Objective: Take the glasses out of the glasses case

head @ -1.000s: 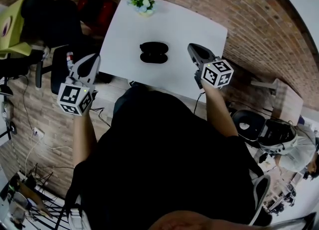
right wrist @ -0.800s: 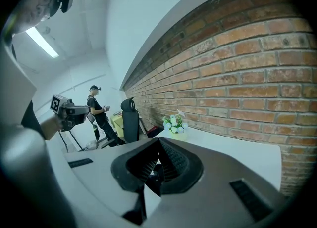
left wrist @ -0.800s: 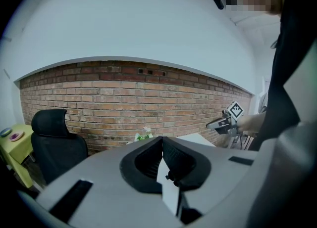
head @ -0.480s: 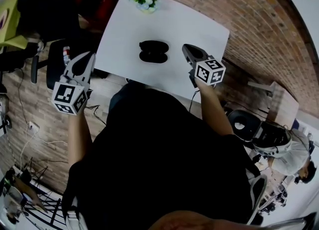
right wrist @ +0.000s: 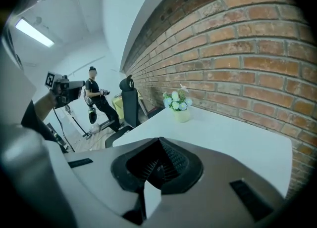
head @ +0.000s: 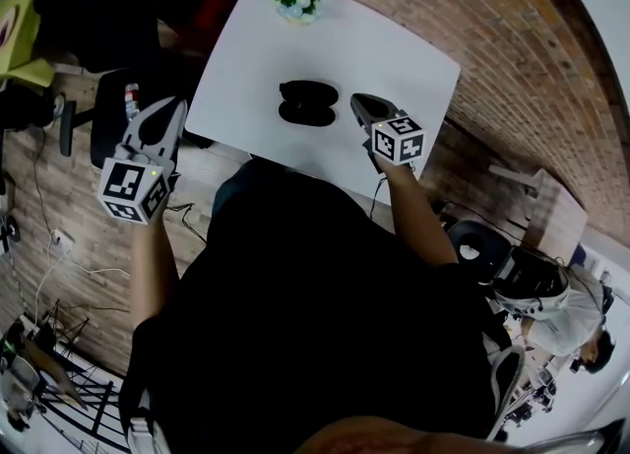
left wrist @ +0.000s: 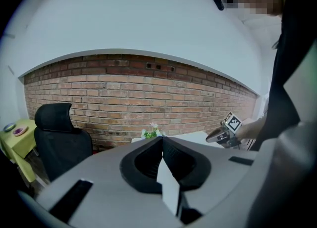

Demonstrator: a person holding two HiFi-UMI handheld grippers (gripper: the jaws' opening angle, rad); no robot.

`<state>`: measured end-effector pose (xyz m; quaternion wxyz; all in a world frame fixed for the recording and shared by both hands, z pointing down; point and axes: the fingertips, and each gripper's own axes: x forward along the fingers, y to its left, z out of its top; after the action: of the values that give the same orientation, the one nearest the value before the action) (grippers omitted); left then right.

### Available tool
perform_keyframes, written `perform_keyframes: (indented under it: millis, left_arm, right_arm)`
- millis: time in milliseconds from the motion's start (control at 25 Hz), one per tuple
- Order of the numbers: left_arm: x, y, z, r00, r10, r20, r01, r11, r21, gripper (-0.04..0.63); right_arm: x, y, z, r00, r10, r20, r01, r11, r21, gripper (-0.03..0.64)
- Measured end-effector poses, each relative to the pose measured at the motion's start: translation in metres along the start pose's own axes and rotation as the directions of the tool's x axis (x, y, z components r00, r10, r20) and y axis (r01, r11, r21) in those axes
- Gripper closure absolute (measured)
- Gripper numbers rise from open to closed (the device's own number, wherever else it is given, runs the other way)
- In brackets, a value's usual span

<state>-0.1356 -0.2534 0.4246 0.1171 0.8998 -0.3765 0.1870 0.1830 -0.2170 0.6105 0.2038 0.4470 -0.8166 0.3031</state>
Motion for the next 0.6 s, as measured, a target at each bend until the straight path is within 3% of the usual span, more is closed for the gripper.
perform_keyframes:
  millis: [200, 600]
  left_arm:
    - [0.0, 0.007, -0.004, 1.0, 0.011, -0.016, -0.011, 1.0, -0.008, 0.586]
    - [-0.001, 0.024, -0.011, 0.999, 0.034, -0.034, -0.036, 0.999, -0.03, 0.586]
  right_arm:
    - [0.021, 0.003, -0.018, 0.996, 0.004, -0.087, -0.01, 0.997, -0.077, 0.6]
    - [0.055, 0.008, -0.044, 0.978, 0.044, -0.205, -0.067, 0.992, -0.105, 0.595]
